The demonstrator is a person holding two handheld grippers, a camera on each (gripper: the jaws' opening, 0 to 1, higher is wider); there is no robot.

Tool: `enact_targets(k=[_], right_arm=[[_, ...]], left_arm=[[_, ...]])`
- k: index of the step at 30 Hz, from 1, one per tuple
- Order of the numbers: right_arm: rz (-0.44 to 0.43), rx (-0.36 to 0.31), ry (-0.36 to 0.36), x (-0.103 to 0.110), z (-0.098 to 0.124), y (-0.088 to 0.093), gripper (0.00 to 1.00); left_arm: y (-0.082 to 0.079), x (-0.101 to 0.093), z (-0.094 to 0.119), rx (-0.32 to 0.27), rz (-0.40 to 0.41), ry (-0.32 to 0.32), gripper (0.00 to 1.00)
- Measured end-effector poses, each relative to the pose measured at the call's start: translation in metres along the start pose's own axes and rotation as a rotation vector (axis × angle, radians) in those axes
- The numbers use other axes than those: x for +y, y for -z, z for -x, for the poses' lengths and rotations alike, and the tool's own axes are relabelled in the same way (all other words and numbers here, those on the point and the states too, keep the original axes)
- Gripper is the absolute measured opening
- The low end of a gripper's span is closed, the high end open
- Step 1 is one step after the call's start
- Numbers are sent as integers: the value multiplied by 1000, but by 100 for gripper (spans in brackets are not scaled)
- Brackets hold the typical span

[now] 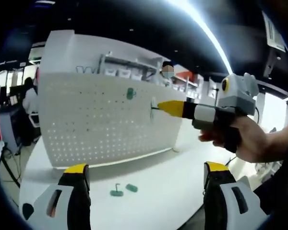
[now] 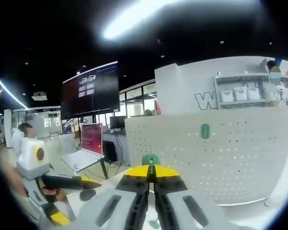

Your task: Insert the hook assembly into the mounting plate slot until the hook locks in place.

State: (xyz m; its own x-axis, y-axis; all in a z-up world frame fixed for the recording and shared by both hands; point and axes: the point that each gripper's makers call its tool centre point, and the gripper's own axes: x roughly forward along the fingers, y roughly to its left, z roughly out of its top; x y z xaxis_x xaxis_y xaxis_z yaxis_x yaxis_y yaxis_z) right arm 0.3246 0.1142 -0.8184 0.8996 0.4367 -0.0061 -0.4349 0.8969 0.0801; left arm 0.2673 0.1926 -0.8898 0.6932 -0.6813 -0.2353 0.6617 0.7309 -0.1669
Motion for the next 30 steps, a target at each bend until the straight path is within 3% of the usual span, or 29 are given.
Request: enact_targets(k=[14, 30], right_arm=[[35, -52, 90, -47, -27, -23, 0], [35, -76, 207, -103, -57, -32, 0]], left_arm=[[3, 9, 0, 17, 13, -8, 97], [12, 20, -2, 47, 35, -19, 96]])
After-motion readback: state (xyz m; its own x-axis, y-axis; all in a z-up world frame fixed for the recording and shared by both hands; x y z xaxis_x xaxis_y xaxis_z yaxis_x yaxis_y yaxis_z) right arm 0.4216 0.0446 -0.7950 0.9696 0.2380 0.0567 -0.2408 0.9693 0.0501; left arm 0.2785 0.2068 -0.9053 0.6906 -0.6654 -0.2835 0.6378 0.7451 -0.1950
